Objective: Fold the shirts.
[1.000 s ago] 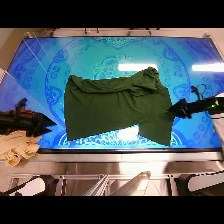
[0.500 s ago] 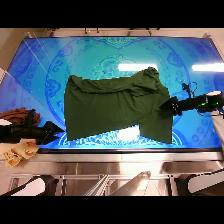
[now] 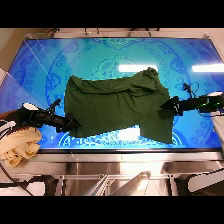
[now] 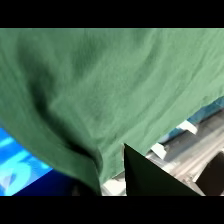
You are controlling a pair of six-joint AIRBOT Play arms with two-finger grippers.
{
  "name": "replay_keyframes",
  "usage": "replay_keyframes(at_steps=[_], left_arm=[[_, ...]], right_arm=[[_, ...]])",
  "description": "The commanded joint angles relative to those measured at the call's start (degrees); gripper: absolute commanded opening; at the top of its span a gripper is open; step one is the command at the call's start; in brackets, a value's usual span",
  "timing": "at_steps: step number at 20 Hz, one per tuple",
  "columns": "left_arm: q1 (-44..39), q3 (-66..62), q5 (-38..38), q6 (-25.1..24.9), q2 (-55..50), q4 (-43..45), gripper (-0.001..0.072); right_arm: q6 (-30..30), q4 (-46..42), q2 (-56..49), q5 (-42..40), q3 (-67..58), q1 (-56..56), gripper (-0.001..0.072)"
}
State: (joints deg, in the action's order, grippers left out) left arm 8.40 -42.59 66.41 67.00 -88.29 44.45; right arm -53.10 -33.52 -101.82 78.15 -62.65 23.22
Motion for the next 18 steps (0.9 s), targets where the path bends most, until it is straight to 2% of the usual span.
replay_keyframes(at_steps=[1, 2, 3, 5, 6, 7, 9, 10, 12, 15, 17, 18], left_arm=[[2.5, -0.7, 2.2, -0.1, -0.7, 2.5, 0.0264], [4.2, 0.3, 1.8, -0.1, 0.7, 2.3, 0.0262], [5.4, 1.3, 1.0, -0.2, 2.1, 2.3, 0.0217], [7.0, 3.8, -0.9, -1.8, 4.7, 1.5, 0.0213], [7.2, 4.7, -1.5, -2.8, 5.3, 0.7, 0.0193], [7.3, 5.5, -1.9, -4.2, 5.4, -1.0, 0.0168], [7.2, 6.4, -2.1, -7.7, 5.4, -5.7, 0.0153], [7.2, 6.3, -1.7, -9.7, 5.4, -8.0, 0.0028], [7.7, 5.0, 1.4, -12.0, 6.3, -11.6, 0.003], [11.9, -0.3, 13.4, -12.6, 12.5, -17.9, 0.003], [15.4, -4.3, 23.3, -13.7, 19.1, -26.6, 0.003], [16.9, -6.3, 29.1, -16.1, 23.1, -33.7, 0.003]], right_arm=[[0.0, 0.2, 0.0, 1.9, -0.1, 4.4, 0.043], [0.0, 0.2, 0.0, 2.6, -0.1, 6.1, 0.043], [0.0, 0.2, 0.0, 3.3, -0.1, 7.6, 0.043], [0.0, 0.4, 0.0, 3.7, -0.1, 9.2, 0.0429], [0.0, 0.4, 0.0, 3.8, 0.0, 9.3, 0.0395], [0.0, 0.4, 0.0, 4.1, 0.0, 8.6, 0.0209], [0.9, 0.4, 0.0, 4.4, 0.0, 6.7, 0.0023], [0.8, 0.4, 0.0, 4.9, 0.0, 5.9, 0.0021], [0.8, 0.4, 0.7, 7.9, 0.0, 5.4, 0.0021], [0.6, 3.0, 6.5, 12.3, 0.0, 8.2, 0.0021], [2.5, 14.1, 14.4, 15.5, 0.0, 10.0, 0.0021], [3.8, 21.7, 19.6, 17.1, -0.1, 10.6, 0.0021]])
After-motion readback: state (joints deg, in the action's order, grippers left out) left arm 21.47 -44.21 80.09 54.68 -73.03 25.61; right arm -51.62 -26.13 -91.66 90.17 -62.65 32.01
